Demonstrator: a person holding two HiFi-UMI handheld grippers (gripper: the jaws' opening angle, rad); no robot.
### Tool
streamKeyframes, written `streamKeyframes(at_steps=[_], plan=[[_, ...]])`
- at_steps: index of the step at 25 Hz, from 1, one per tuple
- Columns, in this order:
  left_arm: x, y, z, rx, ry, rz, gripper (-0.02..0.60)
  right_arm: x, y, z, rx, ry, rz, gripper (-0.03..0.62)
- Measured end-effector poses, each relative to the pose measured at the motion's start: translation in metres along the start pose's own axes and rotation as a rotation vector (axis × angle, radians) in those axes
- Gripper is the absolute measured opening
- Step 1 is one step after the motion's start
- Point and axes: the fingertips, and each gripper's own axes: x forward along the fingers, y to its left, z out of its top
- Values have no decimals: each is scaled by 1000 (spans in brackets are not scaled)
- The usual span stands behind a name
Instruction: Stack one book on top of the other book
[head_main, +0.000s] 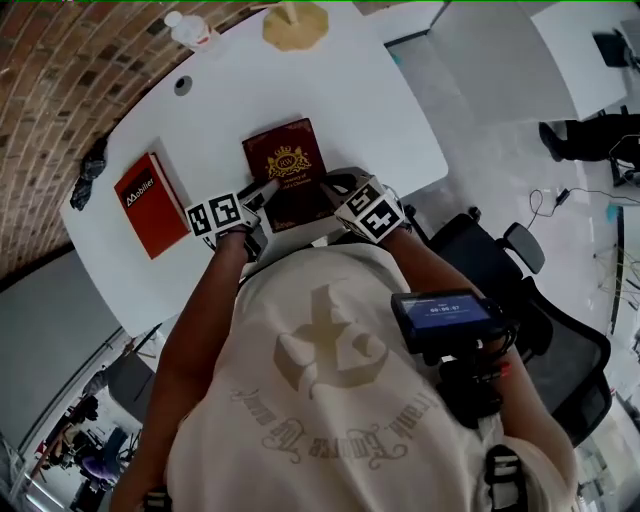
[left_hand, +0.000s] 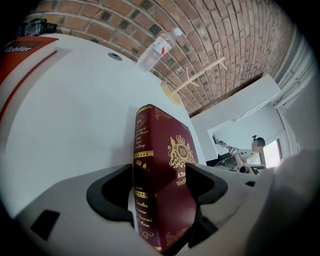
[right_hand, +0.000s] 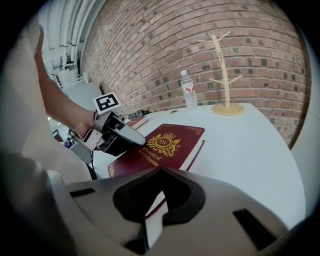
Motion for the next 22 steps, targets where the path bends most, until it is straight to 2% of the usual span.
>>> streamKeyframes(at_steps=[7, 14, 17, 20, 22], plan=[[6, 3, -7, -12, 47, 49, 331, 1, 3, -2, 2, -5, 19, 21], [0, -7, -3, -43, 45, 19, 331, -3, 3, 0, 6, -43, 21, 21], [-10, -18, 1, -79, 21, -16, 331, -5, -1, -2, 20, -51, 18, 21], [-25, -36, 15, -161, -50, -109, 331, -6, -8, -5, 41, -56, 15, 21], [-30, -48, 23, -165, -73, -164, 331, -7, -13, -6, 62, -63, 18, 21]])
